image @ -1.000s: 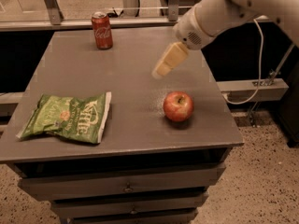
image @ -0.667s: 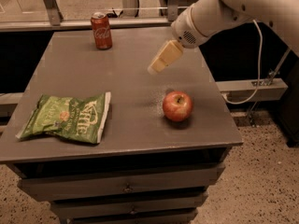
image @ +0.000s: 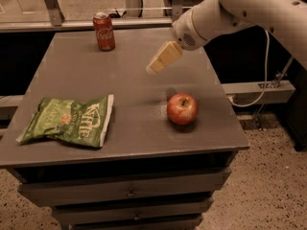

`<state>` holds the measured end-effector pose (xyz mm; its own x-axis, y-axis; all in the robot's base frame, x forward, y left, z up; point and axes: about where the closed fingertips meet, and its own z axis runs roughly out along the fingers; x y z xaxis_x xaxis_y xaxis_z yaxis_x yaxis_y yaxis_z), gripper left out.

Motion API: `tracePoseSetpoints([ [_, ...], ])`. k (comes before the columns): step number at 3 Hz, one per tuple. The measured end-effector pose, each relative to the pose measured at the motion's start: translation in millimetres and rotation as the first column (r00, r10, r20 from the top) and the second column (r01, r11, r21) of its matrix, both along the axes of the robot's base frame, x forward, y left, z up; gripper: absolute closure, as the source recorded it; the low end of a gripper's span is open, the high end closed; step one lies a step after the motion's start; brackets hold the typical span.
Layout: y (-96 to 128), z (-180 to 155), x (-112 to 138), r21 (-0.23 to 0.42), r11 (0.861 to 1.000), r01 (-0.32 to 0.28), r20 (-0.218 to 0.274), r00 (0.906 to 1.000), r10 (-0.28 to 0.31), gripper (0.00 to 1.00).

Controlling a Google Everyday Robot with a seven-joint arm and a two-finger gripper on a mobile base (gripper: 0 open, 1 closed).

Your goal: Pick coke can

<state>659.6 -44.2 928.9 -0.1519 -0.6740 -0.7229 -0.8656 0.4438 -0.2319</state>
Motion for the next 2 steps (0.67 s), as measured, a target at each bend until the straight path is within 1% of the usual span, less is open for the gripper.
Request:
tracePoseSetpoints([
  [1, 44.1, -6.7, 40.5, 0.115, 0.993, -0.028, 0.044, 0.9988, 0.023, 0.00],
  [2, 98.1, -19.4, 102.3, 0.245, 0.967, -0.076, 0.074, 0.9955, 0.059, 0.00],
])
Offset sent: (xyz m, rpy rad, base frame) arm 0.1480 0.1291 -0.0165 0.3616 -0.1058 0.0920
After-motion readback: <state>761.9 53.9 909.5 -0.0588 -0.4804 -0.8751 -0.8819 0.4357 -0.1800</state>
